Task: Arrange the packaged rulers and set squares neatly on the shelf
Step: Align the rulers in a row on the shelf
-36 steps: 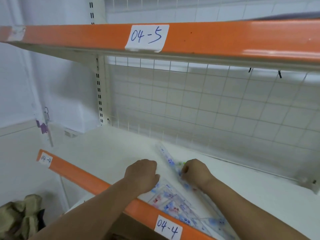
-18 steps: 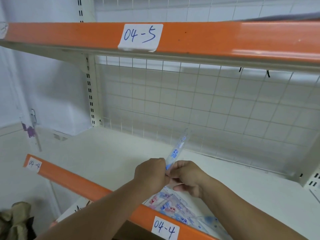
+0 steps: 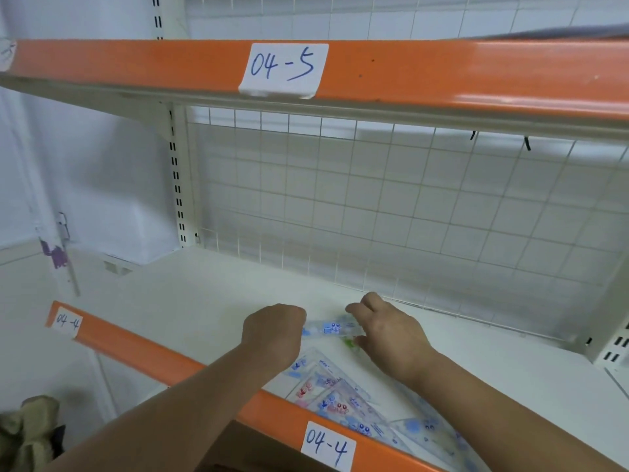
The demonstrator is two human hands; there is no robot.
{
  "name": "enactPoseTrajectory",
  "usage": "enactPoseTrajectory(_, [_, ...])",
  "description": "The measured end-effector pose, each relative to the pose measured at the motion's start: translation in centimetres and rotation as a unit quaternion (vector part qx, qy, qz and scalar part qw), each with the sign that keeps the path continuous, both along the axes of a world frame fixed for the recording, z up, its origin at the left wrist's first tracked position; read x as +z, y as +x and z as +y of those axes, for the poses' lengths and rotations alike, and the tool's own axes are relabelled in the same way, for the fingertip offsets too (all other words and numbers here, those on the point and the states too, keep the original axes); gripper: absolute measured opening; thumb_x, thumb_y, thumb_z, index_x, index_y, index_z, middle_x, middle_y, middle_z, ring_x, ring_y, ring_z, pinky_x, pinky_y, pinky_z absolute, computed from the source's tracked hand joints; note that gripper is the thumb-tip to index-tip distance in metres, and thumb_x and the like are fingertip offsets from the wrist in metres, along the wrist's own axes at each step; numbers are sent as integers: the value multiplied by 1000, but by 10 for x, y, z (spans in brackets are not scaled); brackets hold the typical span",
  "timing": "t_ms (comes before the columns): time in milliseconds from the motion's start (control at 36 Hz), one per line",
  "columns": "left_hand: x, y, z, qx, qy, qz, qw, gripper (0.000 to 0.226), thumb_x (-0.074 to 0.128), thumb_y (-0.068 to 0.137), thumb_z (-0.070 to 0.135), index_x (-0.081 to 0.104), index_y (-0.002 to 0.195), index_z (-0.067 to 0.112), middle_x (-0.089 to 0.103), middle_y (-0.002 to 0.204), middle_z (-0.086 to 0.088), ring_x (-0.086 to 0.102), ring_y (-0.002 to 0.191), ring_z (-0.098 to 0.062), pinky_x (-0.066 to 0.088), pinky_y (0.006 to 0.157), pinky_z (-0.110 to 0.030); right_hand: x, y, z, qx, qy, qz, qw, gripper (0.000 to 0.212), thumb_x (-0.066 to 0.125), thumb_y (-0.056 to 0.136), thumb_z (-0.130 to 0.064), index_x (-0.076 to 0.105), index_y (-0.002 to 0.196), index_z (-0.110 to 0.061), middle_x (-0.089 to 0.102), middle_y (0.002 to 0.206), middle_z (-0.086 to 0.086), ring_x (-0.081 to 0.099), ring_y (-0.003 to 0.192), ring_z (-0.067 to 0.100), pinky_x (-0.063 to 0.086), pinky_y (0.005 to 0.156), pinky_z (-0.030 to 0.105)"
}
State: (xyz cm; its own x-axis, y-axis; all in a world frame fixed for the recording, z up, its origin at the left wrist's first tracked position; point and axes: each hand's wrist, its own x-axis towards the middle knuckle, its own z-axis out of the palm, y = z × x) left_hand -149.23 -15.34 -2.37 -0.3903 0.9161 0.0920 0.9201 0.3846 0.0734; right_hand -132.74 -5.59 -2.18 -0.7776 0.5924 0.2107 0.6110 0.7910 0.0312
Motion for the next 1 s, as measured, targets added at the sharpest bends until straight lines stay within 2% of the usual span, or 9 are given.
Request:
enactPoseTrajectory(139, [1, 6, 4, -26, 1, -7, 1000, 37, 57, 89, 6, 59, 121, 23, 62, 113, 3, 60, 101, -18, 44, 77, -26, -1, 1, -5, 11, 25, -55, 998, 38, 48, 97, -27, 45, 134, -17, 48, 121, 4, 50, 110, 26, 48, 79, 36])
enactPoseTrajectory(278, [2, 15, 6, -52, 7, -2, 999, 30, 56, 89, 6, 61, 114, 22, 61, 101, 3, 54, 86, -17, 39, 67, -24, -3, 12, -9, -15, 33, -52, 998, 36, 49, 97, -25, 48, 131, -16, 49, 120, 4, 50, 110, 25, 49, 78, 37])
enactPoseTrajectory(361, [3, 22, 8, -69, 9, 4, 998, 22, 57, 89, 9, 60, 107, 22, 53, 89, 5, 49, 78, -16, 36, 61, -24, -2, 23, -12, -48, 31, -49, 997, 35, 49, 96, -24, 48, 130, -16, 49, 120, 4, 49, 111, 25, 48, 78, 35])
enactPoseTrajectory(500, [7, 36, 8, -104, 0, 5, 995, 21, 59, 92, 21, 60, 113, 19, 64, 104, 0, 61, 92, -19, 39, 66, -26, -2, 41, -22, -103, 26, -21, 994, 35, 49, 94, -22, 50, 129, -18, 50, 120, 2, 47, 112, 23, 48, 77, 34])
enactPoseTrajectory(722, [10, 68, 16, -171, 0, -2, 985, 27, 60, 92, 33, 61, 117, 22, 64, 112, 0, 61, 102, -21, 46, 78, -28, -4, 83, -44, -175, 32, -3, 984, 34, 48, 92, -20, 52, 126, -19, 52, 116, 1, 49, 109, 23, 47, 72, 33])
enactPoseTrajectory(861, [8, 99, 14, -214, -11, -12, 977, 29, 60, 91, 30, 59, 118, 22, 63, 114, 0, 60, 103, -21, 46, 80, -29, -7, 116, -55, -219, 44, -18, 975, 37, 52, 89, -11, 53, 125, -18, 53, 114, 2, 51, 105, 24, 42, 65, 30])
enactPoseTrajectory(1000, [8, 126, 13, -231, -23, 6, 973, 30, 59, 90, 25, 57, 119, 22, 62, 115, 0, 60, 103, -22, 45, 76, -28, -4, 149, -70, -274, 57, -25, 960, 35, 46, 94, -12, 49, 128, -17, 50, 118, 3, 47, 110, 23, 38, 64, 28])
